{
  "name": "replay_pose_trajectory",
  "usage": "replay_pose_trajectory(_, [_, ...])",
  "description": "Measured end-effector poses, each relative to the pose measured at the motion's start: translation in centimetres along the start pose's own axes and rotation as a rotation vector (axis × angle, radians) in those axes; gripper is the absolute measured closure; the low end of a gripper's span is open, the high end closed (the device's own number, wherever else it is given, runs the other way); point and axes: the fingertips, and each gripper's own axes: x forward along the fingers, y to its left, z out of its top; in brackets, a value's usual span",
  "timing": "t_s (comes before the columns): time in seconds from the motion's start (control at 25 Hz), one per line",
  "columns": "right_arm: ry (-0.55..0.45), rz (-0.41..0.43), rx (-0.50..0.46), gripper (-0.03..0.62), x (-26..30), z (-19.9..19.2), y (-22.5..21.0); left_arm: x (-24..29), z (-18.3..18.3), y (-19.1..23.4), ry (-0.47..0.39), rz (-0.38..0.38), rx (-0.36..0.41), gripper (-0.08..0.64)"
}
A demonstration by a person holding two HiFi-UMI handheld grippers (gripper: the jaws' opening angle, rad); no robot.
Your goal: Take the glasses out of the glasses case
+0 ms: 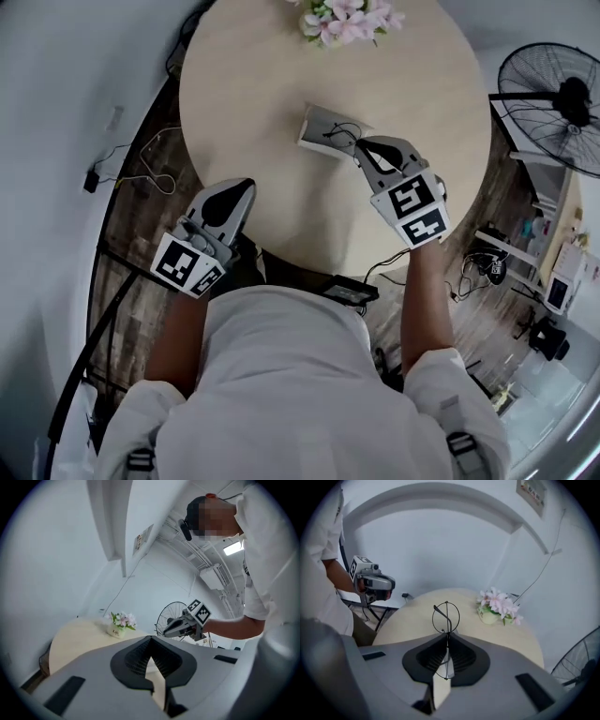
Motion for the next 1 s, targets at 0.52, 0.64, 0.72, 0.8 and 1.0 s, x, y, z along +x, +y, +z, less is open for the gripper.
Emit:
replay_pose_trajectory(0.52, [-0.665, -0.236, 0.323, 0.560, -22.0, 5.0, 3.3, -2.2, 12.7, -6.0, -0.114, -0.075, 0.239, 0.549])
replay_pose_trajectory(0.64, [-0.802, -0.307, 0.354, 0.560, -26.3, 3.7, 3.7, -3.3, 14.8, -8.5, -0.143, -0.070, 0.289, 0.549])
replay_pose_trajectory(0.72, [-0.886, -0.337, 0.382, 0.560, -28.7, 2.4, 4.7, -4.4, 15.7, -10.6, -0.153, -0.073, 0.331, 0.549])
replay_pose_trajectory(0.8, [-0.962, -0.367, 0.404, 0.560, -31.1, 0.7, 6.0, -5.5, 15.8, -12.7, -0.161, -0.070, 0.359, 0.549])
replay_pose_trajectory(1.0, [-1.102, -0.448, 0.436, 0.561, -36.6, -5.3, 10.7, -8.6, 13.7, -17.8, -0.168, -0.014, 0.344, 0.549])
